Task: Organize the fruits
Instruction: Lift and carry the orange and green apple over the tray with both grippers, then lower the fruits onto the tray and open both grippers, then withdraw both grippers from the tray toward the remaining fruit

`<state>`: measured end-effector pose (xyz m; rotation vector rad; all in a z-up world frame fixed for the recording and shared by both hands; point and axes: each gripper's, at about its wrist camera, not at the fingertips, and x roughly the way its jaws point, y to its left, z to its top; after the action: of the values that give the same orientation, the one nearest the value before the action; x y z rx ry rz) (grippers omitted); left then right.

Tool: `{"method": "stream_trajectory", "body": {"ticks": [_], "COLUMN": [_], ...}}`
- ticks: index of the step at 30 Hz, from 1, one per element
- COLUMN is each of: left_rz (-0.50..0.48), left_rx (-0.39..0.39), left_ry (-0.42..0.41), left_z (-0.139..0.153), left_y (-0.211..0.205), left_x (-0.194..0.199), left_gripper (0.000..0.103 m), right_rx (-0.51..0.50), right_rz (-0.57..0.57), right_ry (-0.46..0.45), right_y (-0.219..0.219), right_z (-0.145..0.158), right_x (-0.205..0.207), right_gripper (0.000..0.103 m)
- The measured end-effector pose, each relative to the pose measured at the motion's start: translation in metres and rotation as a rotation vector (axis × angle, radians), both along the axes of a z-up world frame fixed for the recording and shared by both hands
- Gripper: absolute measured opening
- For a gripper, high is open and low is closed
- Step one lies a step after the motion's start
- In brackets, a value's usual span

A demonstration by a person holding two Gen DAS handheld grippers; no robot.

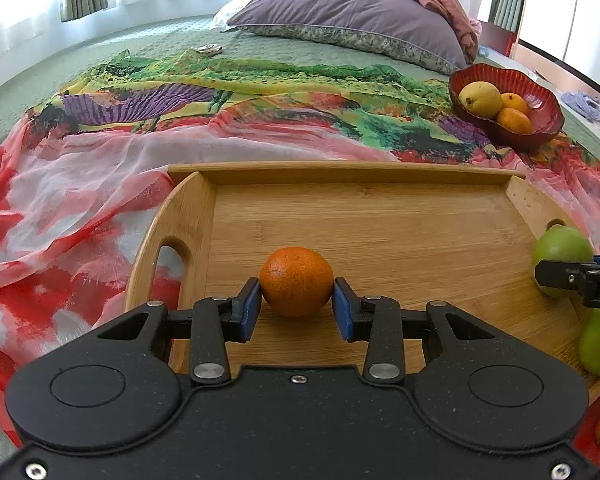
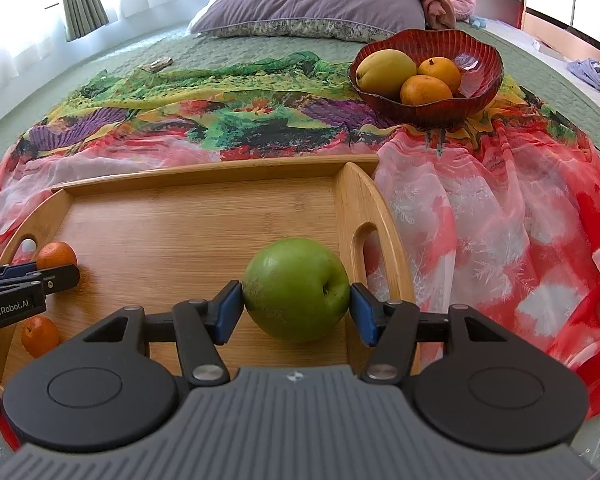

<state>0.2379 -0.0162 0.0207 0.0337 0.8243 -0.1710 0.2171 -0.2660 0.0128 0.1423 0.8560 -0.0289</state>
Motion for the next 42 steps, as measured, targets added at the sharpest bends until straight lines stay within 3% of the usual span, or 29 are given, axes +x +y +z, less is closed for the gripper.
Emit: {"method": "stream_trajectory", "body": {"ticks": [14, 20, 23, 27, 35, 42], "left_rz": [0.009, 0.011, 0.004, -0.015, -0.037, -0.070], "left_rx": [-0.005, 0.014, 0.014, 0.015, 0.013, 0.010], "left_ry": [0.010, -0.020, -0.041, -0.089, -0.150, -0.187], "left_z": [0.001, 0.008, 0.015, 0.027, 0.045, 0.050], "left_y": [0.001, 0.003, 0.005, 0.006, 0.008, 0.007], "left_x": [0.000, -0.007, -0.014, -0.029, -0.061, -0.095], "left_gripper": [0.038, 0.053, 0.063, 0.076, 0.087, 0.095], "right_rx": [0.012, 0.013, 0.014, -0.007, -0.007, -0.027], "right_rz": [-0.004, 0.005, 0.004, 0.024, 0.060, 0.086], "right_ry": [-0.001, -0.003, -0.013, -0.070, -0.173, -0.263], "right_y": [-0.001, -0.001, -0.002, -0.002, -0.005, -0.005], "right_z": [0.000, 0.001, 0.004, 0.017, 0.044, 0.053], "right_x": [-0.002, -0.006, -0.011, -0.023, -0.049, -0.081], "right_gripper": [0.063, 0.067, 0.074, 0.078, 0.086, 0.101]}}
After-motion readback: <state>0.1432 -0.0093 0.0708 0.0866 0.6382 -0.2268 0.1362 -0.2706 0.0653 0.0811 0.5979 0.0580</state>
